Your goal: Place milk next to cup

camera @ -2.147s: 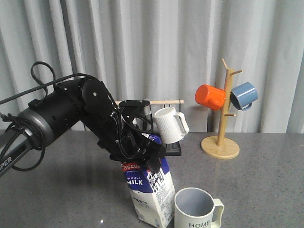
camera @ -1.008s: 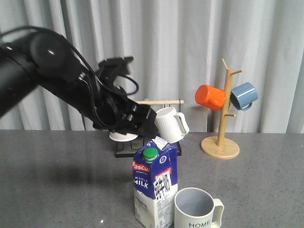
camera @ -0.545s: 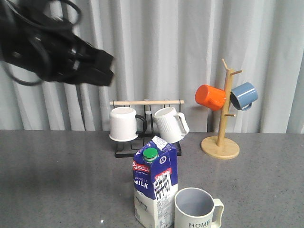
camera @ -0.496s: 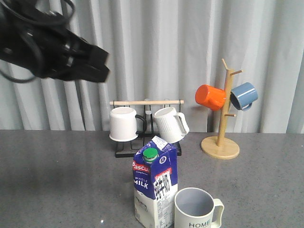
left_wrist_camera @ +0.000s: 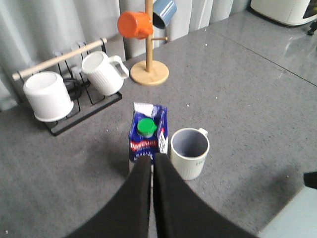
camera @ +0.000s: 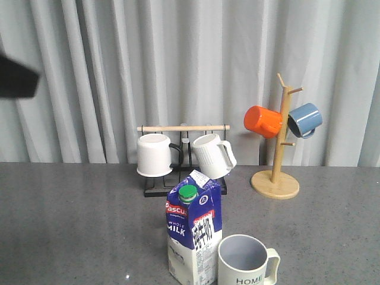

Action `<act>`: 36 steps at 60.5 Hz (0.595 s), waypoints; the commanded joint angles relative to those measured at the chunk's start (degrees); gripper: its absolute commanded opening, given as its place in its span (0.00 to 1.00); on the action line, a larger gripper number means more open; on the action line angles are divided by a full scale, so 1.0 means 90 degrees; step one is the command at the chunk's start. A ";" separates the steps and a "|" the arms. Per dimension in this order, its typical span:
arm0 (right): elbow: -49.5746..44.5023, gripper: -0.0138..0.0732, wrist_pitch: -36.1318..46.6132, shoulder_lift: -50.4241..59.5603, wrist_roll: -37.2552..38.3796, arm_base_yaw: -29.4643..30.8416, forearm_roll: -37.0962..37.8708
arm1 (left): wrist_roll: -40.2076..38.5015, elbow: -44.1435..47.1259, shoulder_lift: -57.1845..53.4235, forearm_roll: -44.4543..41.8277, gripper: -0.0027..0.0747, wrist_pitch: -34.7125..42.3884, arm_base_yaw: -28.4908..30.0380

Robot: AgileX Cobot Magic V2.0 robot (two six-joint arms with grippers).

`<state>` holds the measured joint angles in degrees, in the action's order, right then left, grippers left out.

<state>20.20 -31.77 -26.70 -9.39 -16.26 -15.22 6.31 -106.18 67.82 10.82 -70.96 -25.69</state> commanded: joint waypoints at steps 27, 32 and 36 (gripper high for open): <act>0.0187 0.15 0.0392 -0.0020 -0.0013 0.0010 -0.0021 | -0.1192 0.5117 -0.3930 -0.0758 0.02 0.1491 -0.0009; 0.0187 0.15 0.0392 -0.0020 -0.0013 0.0010 -0.0021 | -0.1186 0.5333 -0.4301 -0.0938 0.02 0.1381 -0.0009; 0.0187 0.15 0.0392 -0.0020 -0.0013 0.0010 -0.0021 | -0.1186 0.5350 -0.4530 -0.1065 0.02 0.1292 -0.0009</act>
<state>20.20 -31.82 -26.70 -9.39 -16.26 -15.22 -3.66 -57.43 29.24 2.75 -62.29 -25.69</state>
